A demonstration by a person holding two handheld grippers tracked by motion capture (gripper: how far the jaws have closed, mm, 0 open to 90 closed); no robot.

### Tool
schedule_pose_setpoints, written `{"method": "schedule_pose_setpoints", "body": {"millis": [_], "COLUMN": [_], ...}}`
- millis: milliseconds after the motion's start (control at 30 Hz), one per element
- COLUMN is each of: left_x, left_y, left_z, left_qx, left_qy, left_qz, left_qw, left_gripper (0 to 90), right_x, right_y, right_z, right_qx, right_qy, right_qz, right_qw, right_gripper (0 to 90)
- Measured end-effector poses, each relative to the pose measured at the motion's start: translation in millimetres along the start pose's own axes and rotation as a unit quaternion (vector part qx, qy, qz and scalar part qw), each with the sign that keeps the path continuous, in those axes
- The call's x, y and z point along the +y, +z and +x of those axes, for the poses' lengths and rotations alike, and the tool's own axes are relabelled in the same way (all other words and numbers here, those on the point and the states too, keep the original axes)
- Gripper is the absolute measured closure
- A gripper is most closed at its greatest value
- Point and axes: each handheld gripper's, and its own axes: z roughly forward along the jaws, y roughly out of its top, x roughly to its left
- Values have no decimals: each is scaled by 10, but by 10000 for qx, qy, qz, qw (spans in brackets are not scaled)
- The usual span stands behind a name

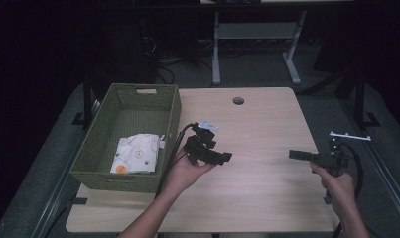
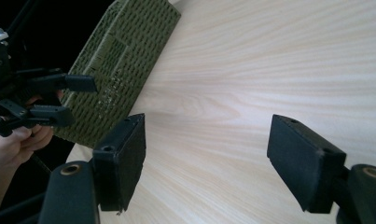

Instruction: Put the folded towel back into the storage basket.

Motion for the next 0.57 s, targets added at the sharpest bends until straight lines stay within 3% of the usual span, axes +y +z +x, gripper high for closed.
{"method": "schedule_pose_setpoints", "body": {"millis": [300, 567], "left_x": [-55, -105], "left_y": [102, 188], "left_z": [-44, -51], "left_qx": [-58, -151], "left_qy": [-51, -39], "left_qz": [-4, 133], "left_qw": [10000, 9998], "left_gripper": [272, 273], "right_x": [-107, -218], "right_y": [-118, -177], "right_z": [-91, -166], "right_qx": [-65, -134], "right_qy": [46, 97], "right_qz": [-4, 9], "right_qw": [10000, 9999], "right_gripper": [275, 275]}}
